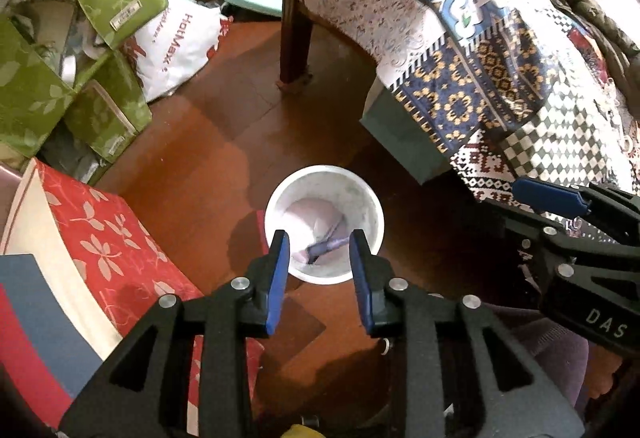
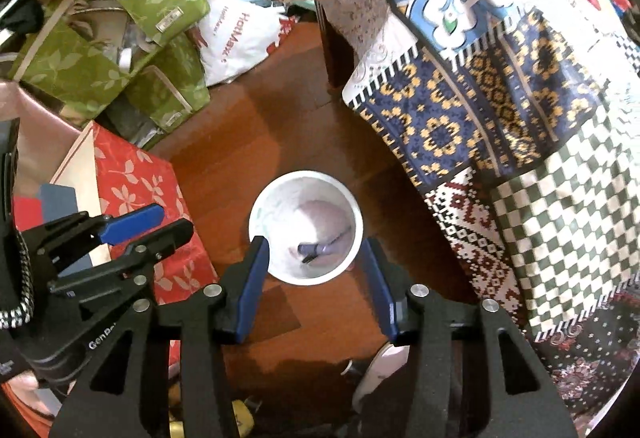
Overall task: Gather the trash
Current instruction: 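Open the right gripper over the bucket while the left gripper releases the pen, then move both open grippers back over the bed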
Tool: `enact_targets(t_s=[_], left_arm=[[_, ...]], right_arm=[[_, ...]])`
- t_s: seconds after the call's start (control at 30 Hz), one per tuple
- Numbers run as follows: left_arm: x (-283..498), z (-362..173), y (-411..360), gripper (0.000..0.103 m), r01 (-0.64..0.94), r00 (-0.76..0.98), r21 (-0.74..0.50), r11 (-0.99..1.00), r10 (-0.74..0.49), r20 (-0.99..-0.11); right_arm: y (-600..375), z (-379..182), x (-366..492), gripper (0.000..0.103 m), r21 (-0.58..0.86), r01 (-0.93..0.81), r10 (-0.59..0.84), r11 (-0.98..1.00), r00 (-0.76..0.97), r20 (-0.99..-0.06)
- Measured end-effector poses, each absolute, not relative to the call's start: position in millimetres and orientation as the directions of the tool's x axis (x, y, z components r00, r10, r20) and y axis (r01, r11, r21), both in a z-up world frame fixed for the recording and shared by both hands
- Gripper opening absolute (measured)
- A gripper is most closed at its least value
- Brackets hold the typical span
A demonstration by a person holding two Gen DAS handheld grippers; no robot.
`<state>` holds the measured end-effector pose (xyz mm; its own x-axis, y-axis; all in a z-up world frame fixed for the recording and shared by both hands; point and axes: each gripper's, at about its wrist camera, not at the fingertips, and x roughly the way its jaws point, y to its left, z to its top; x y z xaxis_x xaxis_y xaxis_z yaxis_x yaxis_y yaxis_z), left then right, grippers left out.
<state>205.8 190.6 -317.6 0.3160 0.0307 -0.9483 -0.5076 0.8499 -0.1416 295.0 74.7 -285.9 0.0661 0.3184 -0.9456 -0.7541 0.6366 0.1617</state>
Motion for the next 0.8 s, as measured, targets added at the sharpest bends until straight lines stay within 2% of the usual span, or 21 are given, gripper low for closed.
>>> enact_targets(t_s=[0.4, 0.8], left_arm=[[188, -234, 152, 0.03, -0.468, 0.435, -0.096, 0.879, 0.134, -0.89], [196, -132, 77, 0.03, -0.388, 0.617, -0.088, 0.917, 0.188, -0.764]], right_arm=[[17, -199, 276, 0.045, 0.078, -0.772, 0.442, 0.631, 0.275, -0.854], [-76, -107, 272, 0.045, 0.033, -0.726, 0.535, 0.687, 0.474, -0.699]])
